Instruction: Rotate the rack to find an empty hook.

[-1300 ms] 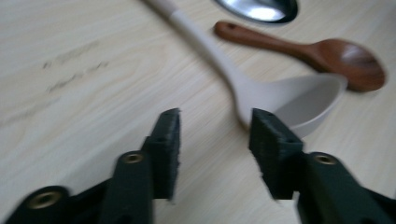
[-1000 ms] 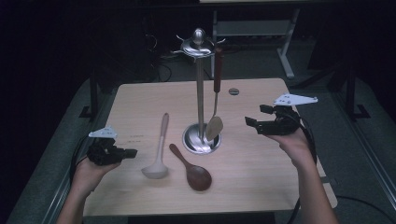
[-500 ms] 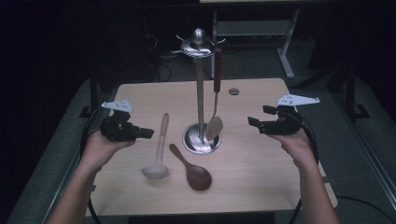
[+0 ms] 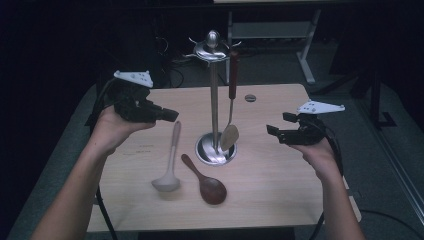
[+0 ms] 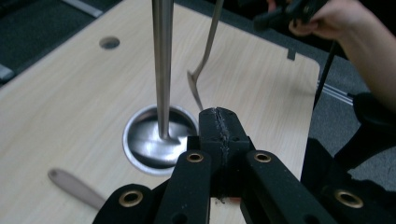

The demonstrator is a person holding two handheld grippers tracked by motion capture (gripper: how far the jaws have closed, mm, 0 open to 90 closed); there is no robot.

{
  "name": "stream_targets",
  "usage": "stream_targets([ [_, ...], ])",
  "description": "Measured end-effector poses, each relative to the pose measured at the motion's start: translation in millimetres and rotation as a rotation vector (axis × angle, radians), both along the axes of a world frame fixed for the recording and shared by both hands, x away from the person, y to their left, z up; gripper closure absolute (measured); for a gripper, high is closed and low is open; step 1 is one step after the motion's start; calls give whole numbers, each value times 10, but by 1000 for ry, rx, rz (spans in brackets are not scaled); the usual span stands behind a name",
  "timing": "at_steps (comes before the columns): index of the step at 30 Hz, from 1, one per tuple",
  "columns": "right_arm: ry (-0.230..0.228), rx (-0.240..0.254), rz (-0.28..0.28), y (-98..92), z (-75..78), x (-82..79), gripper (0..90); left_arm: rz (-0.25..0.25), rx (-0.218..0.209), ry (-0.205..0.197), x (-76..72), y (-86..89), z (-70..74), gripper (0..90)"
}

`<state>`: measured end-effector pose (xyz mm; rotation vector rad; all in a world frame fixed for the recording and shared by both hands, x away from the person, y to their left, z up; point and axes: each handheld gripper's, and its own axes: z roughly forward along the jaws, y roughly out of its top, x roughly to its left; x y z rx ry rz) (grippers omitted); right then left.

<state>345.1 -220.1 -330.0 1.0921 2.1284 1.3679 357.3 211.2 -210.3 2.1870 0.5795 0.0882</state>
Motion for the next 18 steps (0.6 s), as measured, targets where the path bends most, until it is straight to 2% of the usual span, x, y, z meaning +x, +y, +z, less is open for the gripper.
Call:
stream_targets([
  [3, 4, -6, 0, 16, -5, 0, 223, -16, -13, -8, 52, -58, 149, 900],
  [4, 0, -7, 0, 21, -7, 0, 223, -40, -28, -6, 77, -77, 210, 900],
  [5, 1, -11, 5, 29, -10, -1, 223, -44, -41, -1, 100, -87, 256, 900],
  [11, 5, -16, 4, 56, -24, 15, 223, -38, -63, -16, 208, -136, 496, 900],
  [18, 23, -21, 10, 87, -55, 18, 222, -37, -81, -55, 290, -167, 764, 900],
])
